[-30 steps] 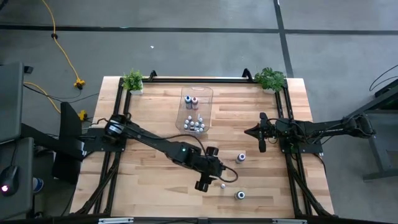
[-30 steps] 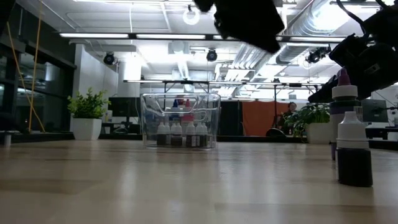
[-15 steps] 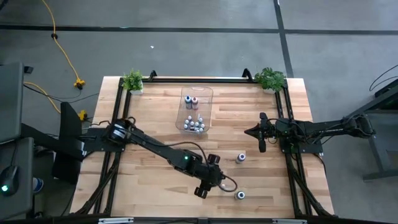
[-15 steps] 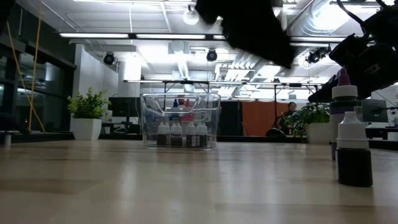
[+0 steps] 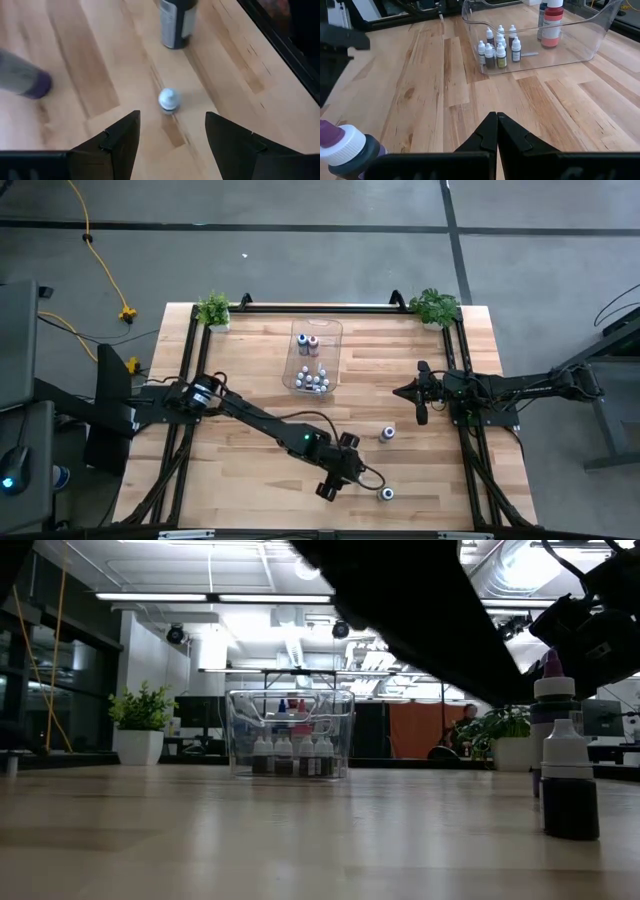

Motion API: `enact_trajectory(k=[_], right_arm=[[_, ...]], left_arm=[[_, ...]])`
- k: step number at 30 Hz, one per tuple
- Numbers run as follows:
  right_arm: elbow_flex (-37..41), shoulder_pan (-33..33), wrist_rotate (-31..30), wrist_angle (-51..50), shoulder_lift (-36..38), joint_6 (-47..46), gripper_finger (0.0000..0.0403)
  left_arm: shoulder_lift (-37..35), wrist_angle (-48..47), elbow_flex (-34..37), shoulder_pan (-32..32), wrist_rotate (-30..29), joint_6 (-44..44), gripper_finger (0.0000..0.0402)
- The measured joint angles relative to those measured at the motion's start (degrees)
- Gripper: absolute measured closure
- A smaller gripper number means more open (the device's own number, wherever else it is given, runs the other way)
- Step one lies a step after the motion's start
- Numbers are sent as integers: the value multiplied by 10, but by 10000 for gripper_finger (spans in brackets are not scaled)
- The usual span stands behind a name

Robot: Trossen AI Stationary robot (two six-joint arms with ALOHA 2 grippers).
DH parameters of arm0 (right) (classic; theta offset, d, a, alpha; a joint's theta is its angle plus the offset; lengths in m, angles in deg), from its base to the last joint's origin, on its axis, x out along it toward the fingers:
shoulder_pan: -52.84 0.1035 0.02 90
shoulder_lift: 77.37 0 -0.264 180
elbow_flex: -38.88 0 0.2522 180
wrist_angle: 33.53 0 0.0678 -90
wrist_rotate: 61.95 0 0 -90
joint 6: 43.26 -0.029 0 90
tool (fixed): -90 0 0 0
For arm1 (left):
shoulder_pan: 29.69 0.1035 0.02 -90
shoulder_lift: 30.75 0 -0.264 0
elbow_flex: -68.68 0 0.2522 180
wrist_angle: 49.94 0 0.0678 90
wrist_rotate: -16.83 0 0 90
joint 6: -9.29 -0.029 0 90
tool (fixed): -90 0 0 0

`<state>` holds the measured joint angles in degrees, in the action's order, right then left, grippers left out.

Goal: Pick & Place food coloring
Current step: Put the small orange food coloring into the transparent bin

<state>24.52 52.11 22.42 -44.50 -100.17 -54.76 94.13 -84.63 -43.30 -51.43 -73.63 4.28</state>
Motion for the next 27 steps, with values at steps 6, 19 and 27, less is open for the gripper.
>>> enact_trajectory(k=[6, 19, 27], right_arm=[[0, 0, 0, 0, 0, 0, 402], [0, 0, 0, 0, 0, 0, 402], [0, 0, 0, 0, 0, 0, 402]], left_arm=[[6, 17, 0, 0, 9, -3, 184], [15, 64, 1, 0, 26, -9, 184], [15, 71, 1, 0, 19, -9, 184]])
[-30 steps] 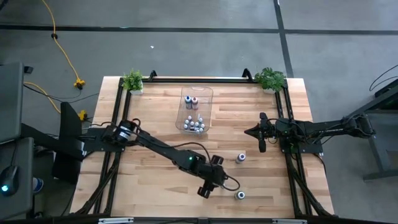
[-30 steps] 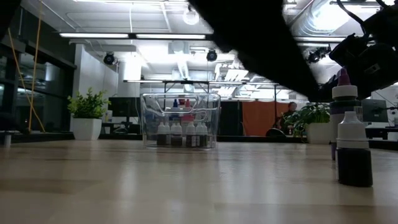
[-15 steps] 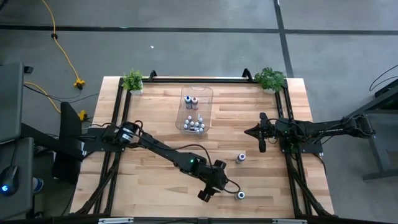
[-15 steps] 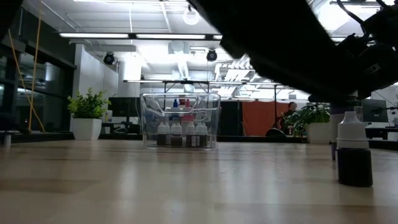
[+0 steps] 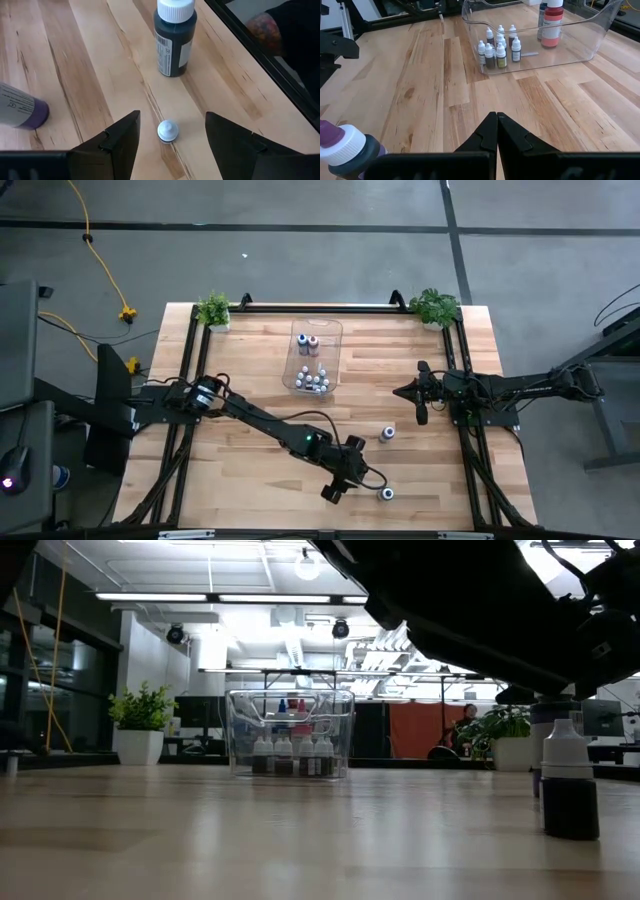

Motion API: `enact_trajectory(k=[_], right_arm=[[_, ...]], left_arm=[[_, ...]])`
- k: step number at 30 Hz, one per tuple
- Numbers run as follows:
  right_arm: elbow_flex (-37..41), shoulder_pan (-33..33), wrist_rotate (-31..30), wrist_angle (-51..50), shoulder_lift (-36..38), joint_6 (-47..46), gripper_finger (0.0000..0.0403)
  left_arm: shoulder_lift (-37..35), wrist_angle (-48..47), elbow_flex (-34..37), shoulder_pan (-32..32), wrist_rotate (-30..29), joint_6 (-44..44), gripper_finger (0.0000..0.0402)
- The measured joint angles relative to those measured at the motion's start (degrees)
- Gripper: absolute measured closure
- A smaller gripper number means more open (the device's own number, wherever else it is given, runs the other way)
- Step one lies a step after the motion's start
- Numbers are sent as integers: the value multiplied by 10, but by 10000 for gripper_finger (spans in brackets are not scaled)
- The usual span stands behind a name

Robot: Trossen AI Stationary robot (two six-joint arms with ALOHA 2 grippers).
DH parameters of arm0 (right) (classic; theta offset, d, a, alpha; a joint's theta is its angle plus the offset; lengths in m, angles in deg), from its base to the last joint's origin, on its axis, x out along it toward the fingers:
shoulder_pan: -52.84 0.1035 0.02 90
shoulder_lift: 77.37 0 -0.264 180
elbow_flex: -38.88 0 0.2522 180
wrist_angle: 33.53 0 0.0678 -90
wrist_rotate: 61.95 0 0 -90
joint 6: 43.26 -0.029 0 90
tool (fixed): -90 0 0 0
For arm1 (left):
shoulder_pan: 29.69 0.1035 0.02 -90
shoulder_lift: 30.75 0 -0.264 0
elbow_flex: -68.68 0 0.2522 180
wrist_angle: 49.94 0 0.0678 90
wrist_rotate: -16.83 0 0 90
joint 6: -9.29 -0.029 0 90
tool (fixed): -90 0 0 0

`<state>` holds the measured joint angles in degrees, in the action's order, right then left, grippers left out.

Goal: Pick & Place food coloring
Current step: Put the small orange food coloring into the transparent bin

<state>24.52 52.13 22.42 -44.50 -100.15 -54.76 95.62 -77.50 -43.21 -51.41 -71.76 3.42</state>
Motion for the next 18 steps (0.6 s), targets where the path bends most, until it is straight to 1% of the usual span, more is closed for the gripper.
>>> enact_trajectory(k=[8, 10, 12, 15, 18], right_arm=[[0, 0, 0, 0, 0, 0, 402], [0, 0, 0, 0, 0, 0, 402], [0, 0, 0, 0, 0, 0, 402], [0, 0, 0, 0, 0, 0, 402], [0, 0, 0, 0, 0, 0, 402]], left_arm=[[9, 10, -1, 1, -1, -1, 184], [11, 1, 0, 2, -10, -2, 184], [20, 15, -2, 5, -18, -3, 184], [27, 6, 1, 9, -17, -3, 184], [31, 22, -1, 12, -14, -3, 184]])
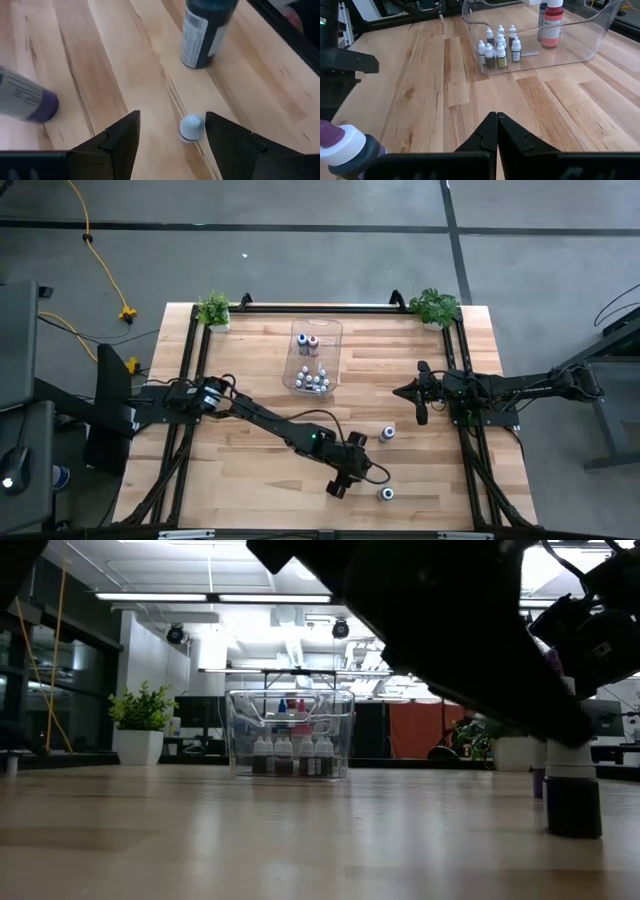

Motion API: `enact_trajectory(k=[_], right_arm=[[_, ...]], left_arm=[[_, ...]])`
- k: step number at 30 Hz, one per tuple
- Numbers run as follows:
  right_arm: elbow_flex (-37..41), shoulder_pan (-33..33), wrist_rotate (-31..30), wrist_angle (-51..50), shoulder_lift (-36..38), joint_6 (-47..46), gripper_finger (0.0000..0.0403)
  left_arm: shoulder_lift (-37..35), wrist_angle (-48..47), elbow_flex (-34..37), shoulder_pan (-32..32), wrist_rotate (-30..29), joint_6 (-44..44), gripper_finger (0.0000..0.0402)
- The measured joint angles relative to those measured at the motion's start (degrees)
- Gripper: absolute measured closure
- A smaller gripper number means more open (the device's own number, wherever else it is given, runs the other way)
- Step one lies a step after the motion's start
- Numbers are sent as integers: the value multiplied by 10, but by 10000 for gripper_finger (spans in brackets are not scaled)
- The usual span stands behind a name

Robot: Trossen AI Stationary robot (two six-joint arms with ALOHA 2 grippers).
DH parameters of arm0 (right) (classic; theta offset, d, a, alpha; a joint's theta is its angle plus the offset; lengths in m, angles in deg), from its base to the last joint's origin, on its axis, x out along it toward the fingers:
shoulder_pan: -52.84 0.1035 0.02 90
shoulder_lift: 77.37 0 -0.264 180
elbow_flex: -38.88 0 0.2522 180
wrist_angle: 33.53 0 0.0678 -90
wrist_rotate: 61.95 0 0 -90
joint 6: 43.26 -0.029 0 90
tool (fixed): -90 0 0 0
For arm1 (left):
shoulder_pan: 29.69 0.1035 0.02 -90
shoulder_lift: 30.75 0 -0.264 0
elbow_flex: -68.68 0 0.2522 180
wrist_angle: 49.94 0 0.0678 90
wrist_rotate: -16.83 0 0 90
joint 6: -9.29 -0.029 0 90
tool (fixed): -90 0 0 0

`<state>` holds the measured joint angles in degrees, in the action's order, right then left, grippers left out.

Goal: Pick & Place food coloring
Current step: Put the small orange food coloring into the transparent bin

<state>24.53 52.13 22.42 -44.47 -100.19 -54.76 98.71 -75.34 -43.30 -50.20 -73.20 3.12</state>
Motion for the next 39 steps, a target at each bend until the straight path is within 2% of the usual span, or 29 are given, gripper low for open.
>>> enact_trajectory(k=[13, 39], right_arm=[[0, 0, 0, 0, -1, 0, 402], [0, 0, 0, 0, -1, 0, 402]], left_arm=[[3, 1, 0, 3, 43, 4, 184], [8, 15, 1, 3, 51, 13, 184]])
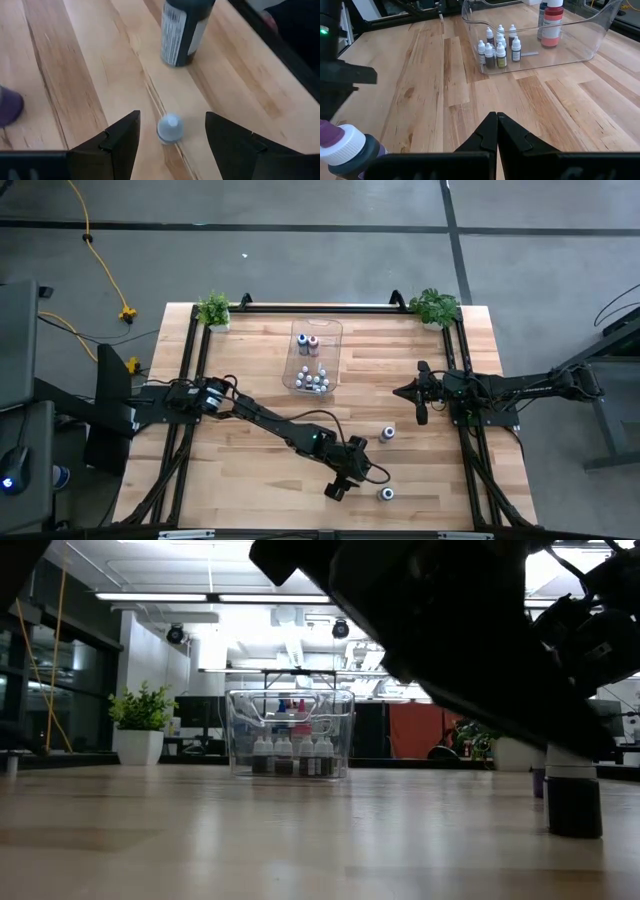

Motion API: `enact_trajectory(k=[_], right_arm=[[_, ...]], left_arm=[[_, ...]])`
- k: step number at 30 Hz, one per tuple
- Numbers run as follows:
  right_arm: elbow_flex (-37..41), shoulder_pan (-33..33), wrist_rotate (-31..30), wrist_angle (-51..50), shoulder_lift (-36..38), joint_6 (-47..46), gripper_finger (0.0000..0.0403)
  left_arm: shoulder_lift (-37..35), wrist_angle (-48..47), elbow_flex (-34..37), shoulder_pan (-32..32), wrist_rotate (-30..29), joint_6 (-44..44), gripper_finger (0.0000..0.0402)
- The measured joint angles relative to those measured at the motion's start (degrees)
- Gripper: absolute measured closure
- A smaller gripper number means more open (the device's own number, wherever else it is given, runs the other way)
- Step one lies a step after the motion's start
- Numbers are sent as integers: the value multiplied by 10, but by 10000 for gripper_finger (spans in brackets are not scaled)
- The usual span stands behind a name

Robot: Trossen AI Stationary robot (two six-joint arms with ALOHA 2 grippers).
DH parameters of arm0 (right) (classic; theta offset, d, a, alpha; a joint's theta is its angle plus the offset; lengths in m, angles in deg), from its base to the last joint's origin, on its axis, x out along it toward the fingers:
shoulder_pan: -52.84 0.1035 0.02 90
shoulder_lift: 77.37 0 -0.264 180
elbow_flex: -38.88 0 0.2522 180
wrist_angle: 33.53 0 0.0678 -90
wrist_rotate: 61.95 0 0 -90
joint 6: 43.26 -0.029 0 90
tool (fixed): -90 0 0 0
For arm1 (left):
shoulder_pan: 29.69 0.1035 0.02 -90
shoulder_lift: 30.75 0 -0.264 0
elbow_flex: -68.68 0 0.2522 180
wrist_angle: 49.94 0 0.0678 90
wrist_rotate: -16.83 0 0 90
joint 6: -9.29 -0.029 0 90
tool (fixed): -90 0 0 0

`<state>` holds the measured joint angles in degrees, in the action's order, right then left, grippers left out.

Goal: Pick & Place food coloring
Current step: Put the small orange food coloring into the transparent bin

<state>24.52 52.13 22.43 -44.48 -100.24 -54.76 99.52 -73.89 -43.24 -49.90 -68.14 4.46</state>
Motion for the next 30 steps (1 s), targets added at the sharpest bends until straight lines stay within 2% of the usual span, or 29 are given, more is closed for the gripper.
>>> enact_trajectory(k=[13, 24, 30], right_arm=[[0, 0, 0, 0, 0, 0, 402], [0, 0, 0, 0, 0, 0, 402], [0, 0, 0, 0, 0, 0, 402]], left_arm=[[1, 0, 0, 4, 0, 6, 188], [1, -2, 0, 4, 0, 7, 281], [1, -2, 0, 4, 0, 7, 320]])
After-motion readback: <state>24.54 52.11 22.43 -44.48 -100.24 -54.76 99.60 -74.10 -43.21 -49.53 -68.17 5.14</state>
